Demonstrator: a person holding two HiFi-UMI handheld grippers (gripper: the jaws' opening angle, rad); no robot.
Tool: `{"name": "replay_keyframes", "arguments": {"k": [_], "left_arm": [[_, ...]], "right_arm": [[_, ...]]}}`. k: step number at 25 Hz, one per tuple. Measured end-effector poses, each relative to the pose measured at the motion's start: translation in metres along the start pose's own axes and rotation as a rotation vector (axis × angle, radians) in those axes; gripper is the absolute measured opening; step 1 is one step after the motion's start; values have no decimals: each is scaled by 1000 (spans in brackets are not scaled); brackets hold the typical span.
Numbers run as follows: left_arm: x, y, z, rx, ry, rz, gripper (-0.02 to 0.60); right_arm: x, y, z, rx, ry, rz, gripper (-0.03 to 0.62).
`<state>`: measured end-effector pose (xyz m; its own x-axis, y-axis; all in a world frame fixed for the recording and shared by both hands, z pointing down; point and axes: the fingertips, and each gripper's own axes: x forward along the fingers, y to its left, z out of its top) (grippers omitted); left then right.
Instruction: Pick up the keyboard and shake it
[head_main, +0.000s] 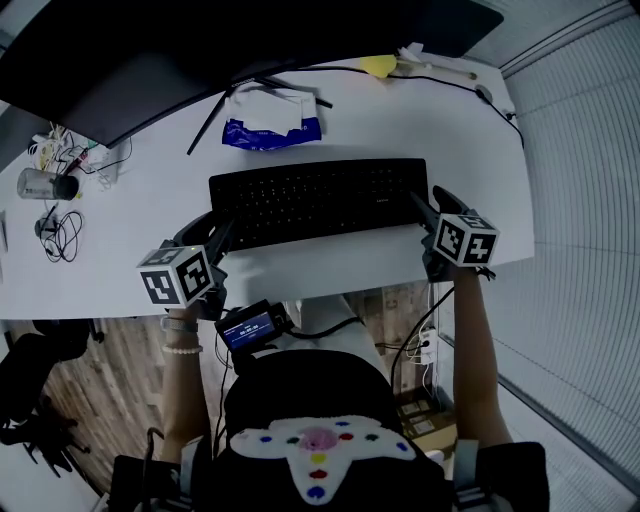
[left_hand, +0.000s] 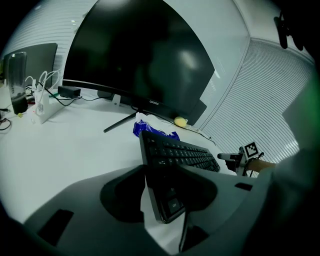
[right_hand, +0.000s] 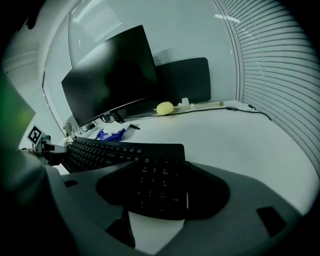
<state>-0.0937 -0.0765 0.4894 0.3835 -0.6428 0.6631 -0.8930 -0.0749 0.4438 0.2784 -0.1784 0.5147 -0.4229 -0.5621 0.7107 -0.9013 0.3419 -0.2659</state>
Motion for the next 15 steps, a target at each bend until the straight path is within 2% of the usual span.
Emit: {"name": "replay_keyframes", "arguments": {"k": [5, 15], "left_arm": [[-2, 0, 3, 0, -1, 10, 183], [-2, 3, 3, -8, 9, 28, 183]], "right_arm": [[16, -14, -6, 30, 69, 28, 282], [27, -10, -11, 62, 157, 123, 287]]}}
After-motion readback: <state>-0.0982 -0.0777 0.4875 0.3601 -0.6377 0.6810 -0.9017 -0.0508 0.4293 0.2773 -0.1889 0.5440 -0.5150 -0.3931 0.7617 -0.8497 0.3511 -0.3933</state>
